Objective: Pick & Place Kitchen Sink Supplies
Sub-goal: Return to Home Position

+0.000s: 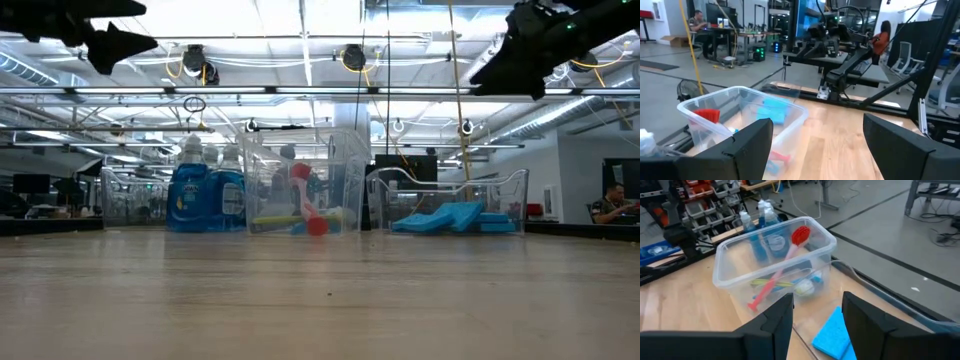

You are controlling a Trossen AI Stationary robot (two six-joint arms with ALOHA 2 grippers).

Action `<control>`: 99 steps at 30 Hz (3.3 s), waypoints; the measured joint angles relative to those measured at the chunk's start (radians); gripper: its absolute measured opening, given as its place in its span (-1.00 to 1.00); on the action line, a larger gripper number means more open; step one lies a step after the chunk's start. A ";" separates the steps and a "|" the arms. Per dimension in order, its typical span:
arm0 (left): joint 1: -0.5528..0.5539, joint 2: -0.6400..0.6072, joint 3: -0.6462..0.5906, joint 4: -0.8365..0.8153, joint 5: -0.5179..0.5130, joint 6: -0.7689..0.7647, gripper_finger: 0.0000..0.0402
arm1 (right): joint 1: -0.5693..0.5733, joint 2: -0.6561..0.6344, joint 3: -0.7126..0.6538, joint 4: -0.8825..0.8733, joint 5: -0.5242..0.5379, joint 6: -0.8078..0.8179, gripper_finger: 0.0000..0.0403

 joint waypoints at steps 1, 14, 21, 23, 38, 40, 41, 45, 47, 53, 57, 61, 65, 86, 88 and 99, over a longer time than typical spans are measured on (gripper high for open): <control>-0.002 -0.017 -0.013 0.000 0.000 0.001 0.55 | 0.000 -0.013 0.000 -0.015 0.003 -0.003 -0.23; -0.005 -0.174 -0.162 0.020 -0.026 -0.026 0.55 | 0.000 -0.251 -0.206 0.005 -0.015 0.075 -0.23; -0.005 -0.188 -0.207 0.034 -0.024 -0.069 0.55 | 0.000 -0.360 -0.343 0.074 -0.025 0.162 -0.23; -0.005 -0.188 -0.212 0.031 -0.024 -0.080 0.54 | 0.000 -0.380 -0.393 0.125 -0.024 0.200 -0.23; -0.007 -0.187 -0.211 0.061 -0.032 -0.063 0.55 | 0.189 -0.376 -0.618 0.500 -0.024 0.394 -0.23; -0.007 -0.187 -0.211 0.062 -0.033 -0.057 0.55 | 0.238 -0.375 -0.618 0.477 -0.025 0.399 -0.23; -0.007 -0.187 -0.211 0.062 -0.032 -0.052 0.55 | 0.262 -0.376 -0.618 0.474 -0.022 0.399 -0.23; -0.007 -0.187 -0.211 0.062 -0.034 -0.043 0.54 | 0.327 -0.375 -0.618 0.442 0.010 0.409 -0.23; -0.007 -0.187 -0.211 0.061 -0.036 -0.028 0.55 | 0.345 -0.376 -0.618 0.442 0.009 0.383 -0.23; -0.007 -0.187 -0.211 0.045 -0.042 0.015 0.55 | 0.351 -0.376 -0.620 0.395 0.064 0.323 -0.23; -0.007 -0.186 -0.211 0.007 -0.042 0.008 0.55 | 0.351 -0.377 -0.620 0.404 0.060 0.288 -0.23; -0.007 -0.186 -0.211 -0.009 -0.041 0.035 0.54 | 0.351 -0.376 -0.620 0.390 0.057 0.264 -0.23; -0.007 -0.186 -0.211 -0.009 -0.029 0.061 0.54 | 0.351 -0.376 -0.620 0.383 0.056 0.250 -0.23; -0.007 -0.188 -0.384 0.307 0.029 0.044 0.55 | 0.352 -0.376 -0.621 0.442 -0.189 0.189 -0.23; -0.010 -0.187 -0.379 0.302 0.042 0.023 0.54 | 0.351 -0.376 -0.621 0.449 -0.189 0.189 -0.23; -0.015 -0.187 -0.378 0.266 0.013 0.059 0.55 | 0.351 -0.376 -0.621 0.451 -0.184 0.187 -0.23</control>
